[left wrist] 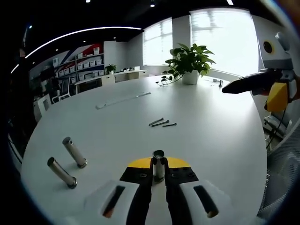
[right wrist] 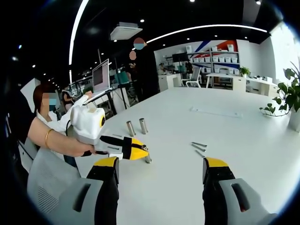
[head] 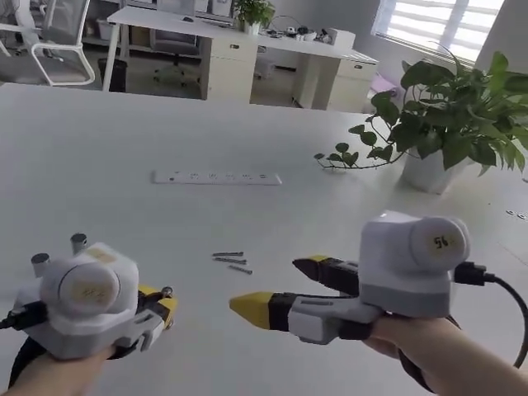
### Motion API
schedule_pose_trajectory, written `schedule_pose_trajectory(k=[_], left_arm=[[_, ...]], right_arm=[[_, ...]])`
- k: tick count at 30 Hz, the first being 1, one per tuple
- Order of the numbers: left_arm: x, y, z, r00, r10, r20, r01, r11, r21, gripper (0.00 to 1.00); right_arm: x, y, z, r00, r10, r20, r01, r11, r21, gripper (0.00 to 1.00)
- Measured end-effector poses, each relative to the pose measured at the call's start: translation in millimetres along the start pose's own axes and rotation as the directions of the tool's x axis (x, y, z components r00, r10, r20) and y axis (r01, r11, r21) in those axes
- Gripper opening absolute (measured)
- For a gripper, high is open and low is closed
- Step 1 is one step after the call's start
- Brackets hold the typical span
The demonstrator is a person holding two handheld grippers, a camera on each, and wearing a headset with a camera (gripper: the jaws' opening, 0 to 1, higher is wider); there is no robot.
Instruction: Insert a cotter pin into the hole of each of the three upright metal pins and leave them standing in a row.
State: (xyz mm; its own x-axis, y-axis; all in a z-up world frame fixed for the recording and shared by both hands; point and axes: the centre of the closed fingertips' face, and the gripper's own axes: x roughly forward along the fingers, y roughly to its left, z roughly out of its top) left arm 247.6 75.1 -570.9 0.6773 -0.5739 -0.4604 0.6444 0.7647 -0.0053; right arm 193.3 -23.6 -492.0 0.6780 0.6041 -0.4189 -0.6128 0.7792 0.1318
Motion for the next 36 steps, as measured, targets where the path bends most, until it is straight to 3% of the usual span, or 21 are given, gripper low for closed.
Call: schedule_pose_trajectory(k=[14, 28, 36], left_arm=[[1.2, -0.2, 1.7, 0.9999, 0.014, 0.005, -0.014, 1.0, -0.024, 0.08], [-3.4, -4.3, 4.7, 0.9997, -0.004, 0.025, 0.005, 0.999, -0.031, 0.16], [-16.1, -6.3, 6.5, 0.9986, -0.032, 0.043, 0.034, 0.998, -0.05, 0.3]], right_arm=[[1.0, -3.4, -0.3, 1.0, -0.001, -0.002, 0.001, 1.0, 0.001, 0.71], [-0.4, -7.1, -0.5, 1.0, -0.002, -0.008, 0.002, 1.0, 0.002, 0.7], [3.1, -12.0, 4.2, 0.9998, 0.008, -0.021, -0.008, 1.0, 0.001, 0.58]])
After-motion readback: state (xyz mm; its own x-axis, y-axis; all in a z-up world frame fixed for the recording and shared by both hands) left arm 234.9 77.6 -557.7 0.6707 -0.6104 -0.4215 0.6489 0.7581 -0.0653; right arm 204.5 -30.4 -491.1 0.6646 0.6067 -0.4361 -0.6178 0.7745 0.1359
